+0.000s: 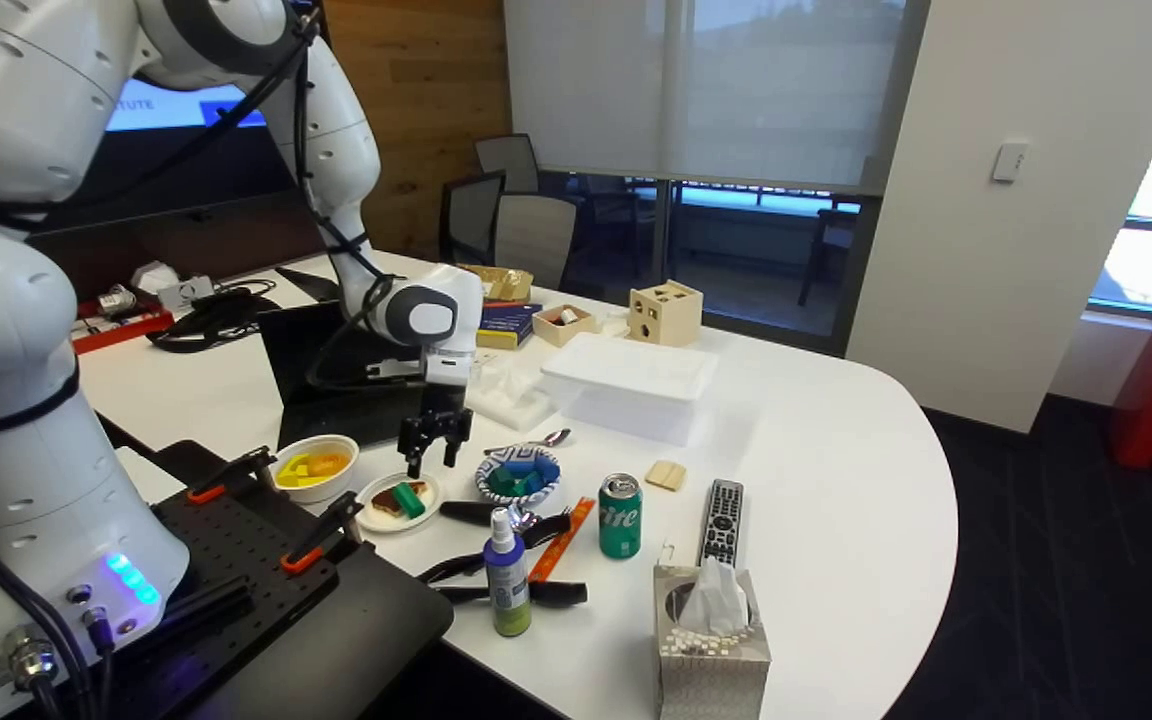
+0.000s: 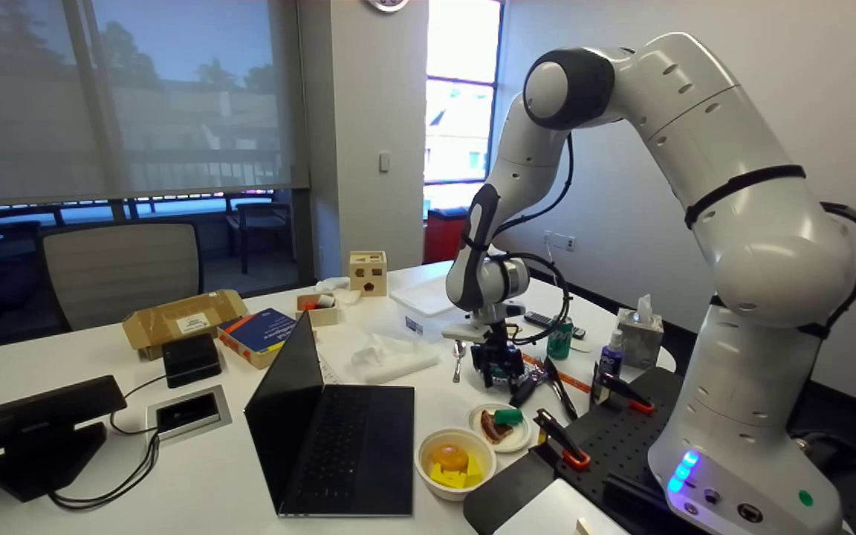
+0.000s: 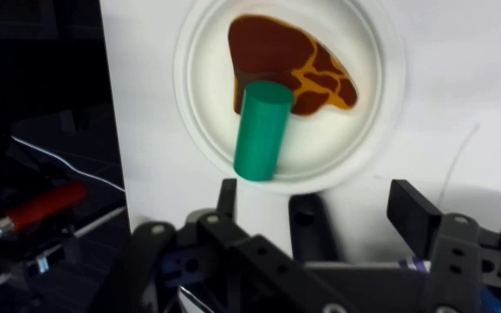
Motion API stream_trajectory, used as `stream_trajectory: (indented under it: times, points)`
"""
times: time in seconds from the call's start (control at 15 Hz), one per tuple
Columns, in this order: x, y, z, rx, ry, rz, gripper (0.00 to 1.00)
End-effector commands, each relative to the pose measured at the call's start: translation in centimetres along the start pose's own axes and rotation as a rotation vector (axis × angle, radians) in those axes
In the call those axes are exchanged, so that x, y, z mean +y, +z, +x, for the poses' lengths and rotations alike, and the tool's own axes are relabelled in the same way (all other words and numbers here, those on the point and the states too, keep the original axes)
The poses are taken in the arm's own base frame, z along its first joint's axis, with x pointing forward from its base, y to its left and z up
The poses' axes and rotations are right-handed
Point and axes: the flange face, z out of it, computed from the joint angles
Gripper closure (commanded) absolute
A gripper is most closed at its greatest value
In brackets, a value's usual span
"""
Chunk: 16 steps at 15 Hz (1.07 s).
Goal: Use the spoon to stir in the bowl, then remove two green blocks from the white bowl
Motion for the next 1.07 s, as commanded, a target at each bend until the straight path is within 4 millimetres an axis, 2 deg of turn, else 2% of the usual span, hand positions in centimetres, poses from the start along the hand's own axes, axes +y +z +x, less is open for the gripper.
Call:
stream_trajectory:
  times: [0.0,0.2,0.33,0.73,1.0]
  points:
    - [-2.0,-2.9,3.8,0.072,-0.023,0.042,0.0]
    - [-3.8,-3.6,5.9,0.092,-0.022,0.087,0.0]
    - [-4.4,-3.2,5.8,0.079,-0.015,0.11,0.0]
    - [-4.9,0.0,6.0,0.092,0.002,0.097,0.0]
    - [-5.4,0.2,6.3,0.113,-0.001,0.102,0.0]
